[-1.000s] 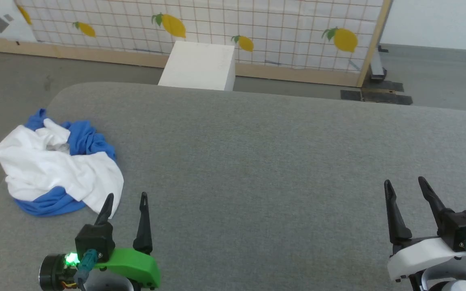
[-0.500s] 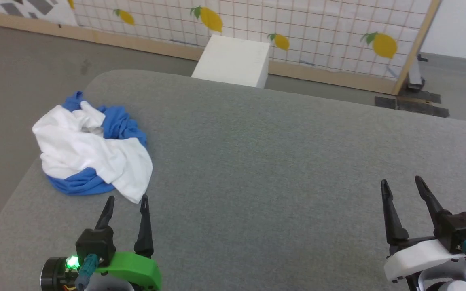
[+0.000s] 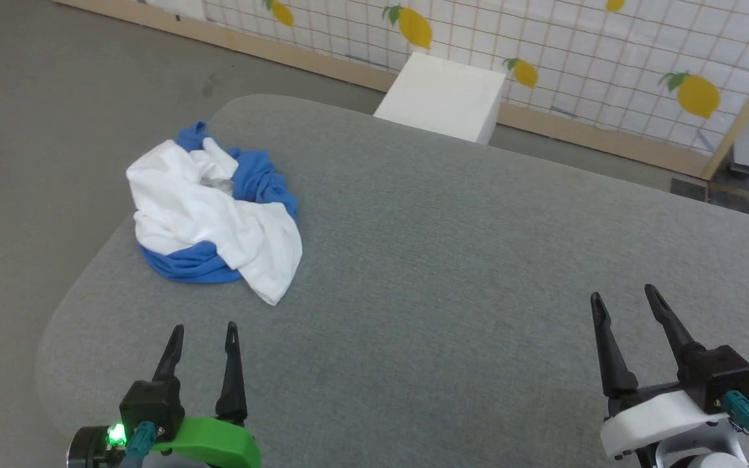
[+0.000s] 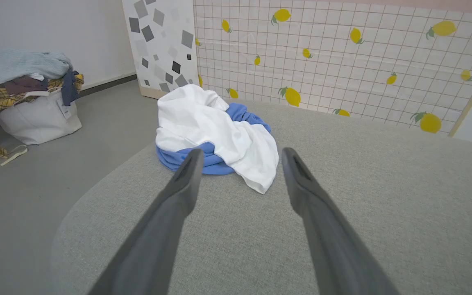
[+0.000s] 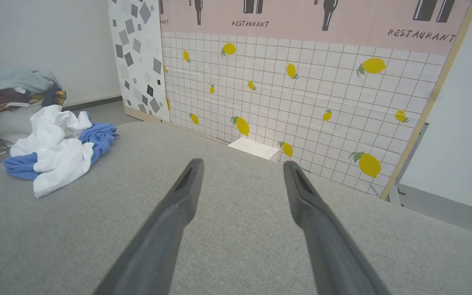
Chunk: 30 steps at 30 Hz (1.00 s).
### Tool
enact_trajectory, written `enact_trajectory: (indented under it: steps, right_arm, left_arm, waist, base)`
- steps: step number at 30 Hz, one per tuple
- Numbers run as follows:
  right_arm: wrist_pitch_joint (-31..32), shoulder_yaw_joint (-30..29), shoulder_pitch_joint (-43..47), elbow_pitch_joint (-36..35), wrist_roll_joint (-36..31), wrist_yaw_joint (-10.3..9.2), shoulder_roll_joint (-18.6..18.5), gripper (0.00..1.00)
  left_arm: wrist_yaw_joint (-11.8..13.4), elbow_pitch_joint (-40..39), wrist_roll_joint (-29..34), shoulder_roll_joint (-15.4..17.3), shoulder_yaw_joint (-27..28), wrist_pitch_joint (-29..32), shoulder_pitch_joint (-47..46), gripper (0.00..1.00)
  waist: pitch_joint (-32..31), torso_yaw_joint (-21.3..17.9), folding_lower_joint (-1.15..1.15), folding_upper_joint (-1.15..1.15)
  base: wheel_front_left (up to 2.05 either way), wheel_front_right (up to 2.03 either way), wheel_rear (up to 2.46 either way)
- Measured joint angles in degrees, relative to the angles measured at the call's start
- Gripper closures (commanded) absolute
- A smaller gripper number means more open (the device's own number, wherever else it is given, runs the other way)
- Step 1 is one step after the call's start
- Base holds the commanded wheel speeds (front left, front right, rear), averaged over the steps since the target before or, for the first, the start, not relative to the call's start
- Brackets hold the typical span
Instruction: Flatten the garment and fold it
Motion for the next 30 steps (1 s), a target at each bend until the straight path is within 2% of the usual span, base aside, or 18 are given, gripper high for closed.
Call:
enact_trajectory:
  steps: [14, 30]
  right_arm:
    - [-1.9, 0.5, 0.3, 1.1, 0.1, 0.00, 0.0, 0.00]
    - [-3.8, 0.6, 1.3, 2.0, 0.7, 0.00, 0.0, 0.00]
  left_arm:
    - [-0.1, 0.2, -0.3, 0.0, 0.3, -1.9, 2.0, 0.00]
    - [-1.0, 0.5, -0.3, 0.0, 0.9, -3.7, 3.1, 0.00]
  waist:
    - [-1.3, 5.7, 0.00, 0.00]
    - [-2.8, 10.5, 0.00, 0.00]
  base:
    - [0.00, 0.00, 0.00]
    - [0.00, 0.00, 0.00]
